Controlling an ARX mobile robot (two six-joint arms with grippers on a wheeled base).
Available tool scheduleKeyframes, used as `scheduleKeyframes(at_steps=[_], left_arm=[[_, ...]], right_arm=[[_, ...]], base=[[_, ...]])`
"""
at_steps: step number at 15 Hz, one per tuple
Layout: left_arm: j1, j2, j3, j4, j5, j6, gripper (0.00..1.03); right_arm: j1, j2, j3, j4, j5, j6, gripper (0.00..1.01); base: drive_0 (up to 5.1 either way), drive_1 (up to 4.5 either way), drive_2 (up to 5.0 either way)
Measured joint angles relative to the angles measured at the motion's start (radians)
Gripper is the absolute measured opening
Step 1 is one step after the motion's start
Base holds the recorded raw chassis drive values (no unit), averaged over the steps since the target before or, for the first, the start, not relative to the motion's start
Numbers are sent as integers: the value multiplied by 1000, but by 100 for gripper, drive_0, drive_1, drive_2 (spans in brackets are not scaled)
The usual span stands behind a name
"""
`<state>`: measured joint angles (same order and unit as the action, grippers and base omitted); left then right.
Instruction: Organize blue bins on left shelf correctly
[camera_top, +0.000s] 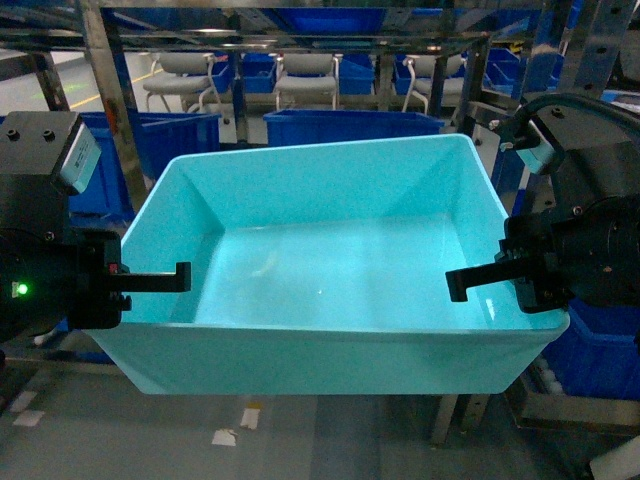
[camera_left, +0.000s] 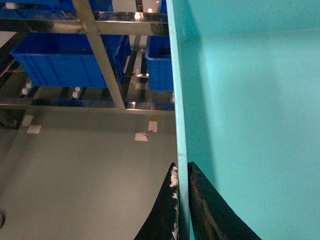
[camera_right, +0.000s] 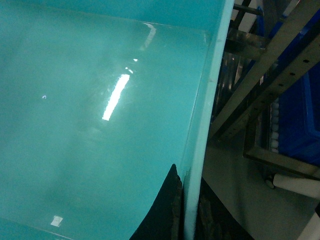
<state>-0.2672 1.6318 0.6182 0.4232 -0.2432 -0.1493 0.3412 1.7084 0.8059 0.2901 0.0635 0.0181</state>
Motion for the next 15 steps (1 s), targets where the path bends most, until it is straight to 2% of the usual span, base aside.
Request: scheduleKeyframes(at_steps=[15], left_arm=[[-3, 0, 0, 1, 0, 0, 2]], right_arm=[[-2, 0, 0, -2, 0, 0, 2]], base=[[4, 186, -178]])
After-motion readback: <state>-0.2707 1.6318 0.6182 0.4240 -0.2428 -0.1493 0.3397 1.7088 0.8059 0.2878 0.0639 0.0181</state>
